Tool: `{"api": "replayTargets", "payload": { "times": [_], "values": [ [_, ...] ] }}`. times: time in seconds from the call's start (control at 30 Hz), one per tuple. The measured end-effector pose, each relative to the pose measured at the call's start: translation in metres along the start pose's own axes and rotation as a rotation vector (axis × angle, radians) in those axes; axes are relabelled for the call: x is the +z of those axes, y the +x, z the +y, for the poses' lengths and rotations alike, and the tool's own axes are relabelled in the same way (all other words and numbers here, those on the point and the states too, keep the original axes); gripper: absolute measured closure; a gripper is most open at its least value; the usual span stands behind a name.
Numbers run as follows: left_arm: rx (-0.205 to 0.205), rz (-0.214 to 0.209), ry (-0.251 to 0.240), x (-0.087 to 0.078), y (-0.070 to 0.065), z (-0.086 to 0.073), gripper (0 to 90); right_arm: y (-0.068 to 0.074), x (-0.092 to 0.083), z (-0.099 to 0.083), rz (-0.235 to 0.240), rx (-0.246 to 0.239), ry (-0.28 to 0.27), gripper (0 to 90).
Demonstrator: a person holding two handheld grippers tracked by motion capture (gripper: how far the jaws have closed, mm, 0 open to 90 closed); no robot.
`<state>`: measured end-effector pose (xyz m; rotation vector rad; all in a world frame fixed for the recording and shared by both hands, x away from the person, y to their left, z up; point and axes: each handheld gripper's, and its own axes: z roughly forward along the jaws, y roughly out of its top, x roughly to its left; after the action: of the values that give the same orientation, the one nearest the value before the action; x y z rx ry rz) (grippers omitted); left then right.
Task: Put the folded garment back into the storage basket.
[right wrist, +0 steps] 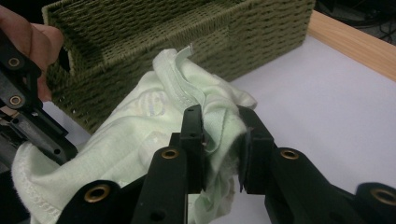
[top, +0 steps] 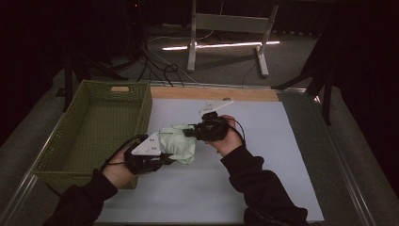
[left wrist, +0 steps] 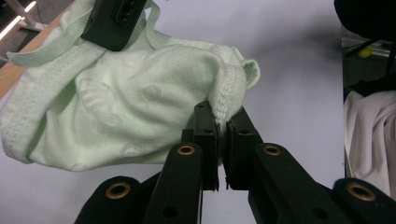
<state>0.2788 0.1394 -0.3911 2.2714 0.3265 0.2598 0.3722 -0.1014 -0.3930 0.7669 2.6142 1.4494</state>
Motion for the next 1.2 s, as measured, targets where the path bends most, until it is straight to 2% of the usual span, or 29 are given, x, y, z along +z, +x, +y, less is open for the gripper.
{"api": "replayTargets", "payload": {
  "times": [0.07, 0.17, 0.2, 0.3, 0.4, 0.73, 0.77, 0.97, 1.2],
  "values": [
    [-0.009, 0.006, -0.002, -0.005, 0.001, -0.003, 86.7, 0.002, 0.004, 0.004, 0.001, -0.014, -0.006, 75.1],
    [-0.017, 0.017, -0.003, -0.012, 0.004, -0.007, 86.7, 0.006, 0.010, 0.009, 0.005, -0.005, -0.006, 75.0],
    [-0.020, 0.020, -0.005, -0.014, 0.004, -0.008, 86.7, 0.006, 0.013, 0.012, 0.012, -0.022, -0.008, 75.0],
    [-0.030, 0.032, -0.002, -0.022, 0.007, -0.014, 86.7, 0.010, 0.019, 0.017, 0.015, -0.016, -0.005, 75.0],
    [-0.040, 0.042, -0.001, -0.030, 0.009, -0.019, 86.7, 0.013, 0.027, 0.023, 0.019, -0.035, -0.003, 75.0],
    [-0.073, 0.076, -0.002, -0.054, 0.015, -0.037, 86.7, 0.027, 0.051, 0.042, 0.041, -0.043, -0.005, 75.0],
    [-0.082, 0.077, -0.002, -0.057, 0.016, -0.040, 86.7, 0.027, 0.053, 0.043, 0.044, -0.057, -0.006, 75.1],
    [-0.101, 0.093, 0.000, -0.069, 0.021, -0.049, 86.6, 0.034, 0.069, 0.051, 0.052, -0.043, 0.002, 75.1],
    [-0.129, 0.108, 0.003, -0.083, 0.028, -0.062, 86.6, 0.040, 0.083, 0.064, 0.061, -0.059, -0.003, 75.0]
  ]
}}
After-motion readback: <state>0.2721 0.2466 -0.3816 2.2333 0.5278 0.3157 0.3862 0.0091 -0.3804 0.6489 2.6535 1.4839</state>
